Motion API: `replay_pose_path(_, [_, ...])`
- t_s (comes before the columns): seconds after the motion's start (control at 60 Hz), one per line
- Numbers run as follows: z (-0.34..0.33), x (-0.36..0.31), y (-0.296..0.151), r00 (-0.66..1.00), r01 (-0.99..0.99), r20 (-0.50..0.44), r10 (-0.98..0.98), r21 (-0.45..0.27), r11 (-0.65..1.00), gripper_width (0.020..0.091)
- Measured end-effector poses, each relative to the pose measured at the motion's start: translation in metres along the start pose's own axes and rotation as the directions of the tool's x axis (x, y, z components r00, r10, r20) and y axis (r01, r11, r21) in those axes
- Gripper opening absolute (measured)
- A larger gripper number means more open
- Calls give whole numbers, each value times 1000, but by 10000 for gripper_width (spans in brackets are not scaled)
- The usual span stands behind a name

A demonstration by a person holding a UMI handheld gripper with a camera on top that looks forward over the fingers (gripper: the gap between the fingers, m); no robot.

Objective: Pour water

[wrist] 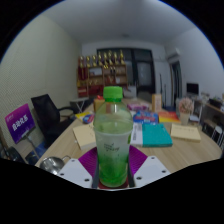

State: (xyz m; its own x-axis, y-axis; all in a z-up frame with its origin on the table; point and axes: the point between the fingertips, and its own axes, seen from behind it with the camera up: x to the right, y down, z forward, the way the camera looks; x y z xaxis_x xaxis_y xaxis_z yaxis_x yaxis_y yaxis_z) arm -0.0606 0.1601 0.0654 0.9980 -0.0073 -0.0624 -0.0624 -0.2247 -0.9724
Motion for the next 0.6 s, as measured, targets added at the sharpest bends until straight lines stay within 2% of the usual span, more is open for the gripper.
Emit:
replay_pose_path(0.017, [1,-15,-3,1000,10,-8,-10,11,1000,440])
replay_pose_path(0.033, [1,-32,-1,1000,22,-18,-22,8,1000,416])
replay_pose_path(0.167, [-4,-34,-1,1000,22,-23,-21,28,999,417])
replay_pose_path(0.233, [-9,-34,0,1000,13,-19,-13,12,1000,465])
replay_pose_path(0.3, [-8,-34,5,1000,-8,-7,7,-38,999,516])
replay_pose_path(0.35, [-15,-36,14,999,-41,-4,41,-103,994,617])
replay_pose_path(0.433, [-26,-35,24,995,-92,9,95,-169,981,856])
replay_pose_path(0.517, [-51,-30,17,996,-93,-21,90,-182,979,825])
replay_pose_path(0.6, [-80,-27,10,998,-58,-46,51,-180,982,827])
